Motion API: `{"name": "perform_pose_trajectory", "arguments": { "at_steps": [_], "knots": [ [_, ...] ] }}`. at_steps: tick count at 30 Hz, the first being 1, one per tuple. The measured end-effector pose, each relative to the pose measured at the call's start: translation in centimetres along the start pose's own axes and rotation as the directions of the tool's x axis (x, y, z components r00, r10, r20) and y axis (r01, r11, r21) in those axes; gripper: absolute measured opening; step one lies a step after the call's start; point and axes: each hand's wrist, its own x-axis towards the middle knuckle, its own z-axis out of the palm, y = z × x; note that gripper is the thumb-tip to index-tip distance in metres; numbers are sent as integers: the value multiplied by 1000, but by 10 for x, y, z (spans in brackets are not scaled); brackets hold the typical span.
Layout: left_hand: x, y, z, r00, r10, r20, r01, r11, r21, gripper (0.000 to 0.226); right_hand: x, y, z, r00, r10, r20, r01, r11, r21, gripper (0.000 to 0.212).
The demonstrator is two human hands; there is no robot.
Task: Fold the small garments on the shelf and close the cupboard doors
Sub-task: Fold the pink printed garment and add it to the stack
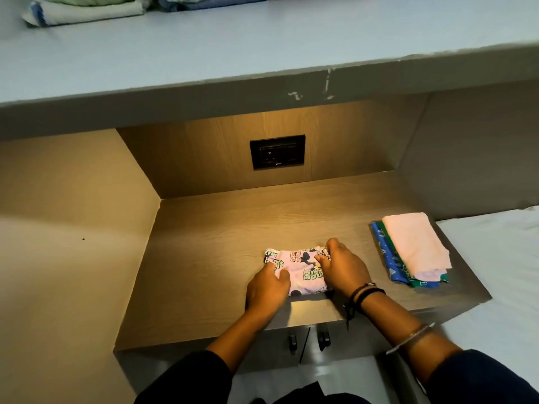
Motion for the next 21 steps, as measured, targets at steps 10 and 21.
{"name": "perform_pose_trajectory", "arguments": {
  "at_steps": [10, 21],
  "knots": [
    [24, -2, -12, 998, -42, 46, 47, 993, -113, 17, 12, -10, 2, 893, -326, 309, 403, 886, -230, 54],
    [-18, 7, 7, 865, -458, 206, 465, 578, -670, 29, 24, -27, 4, 902, 69, 427, -133, 984, 120, 35]
  ]
}}
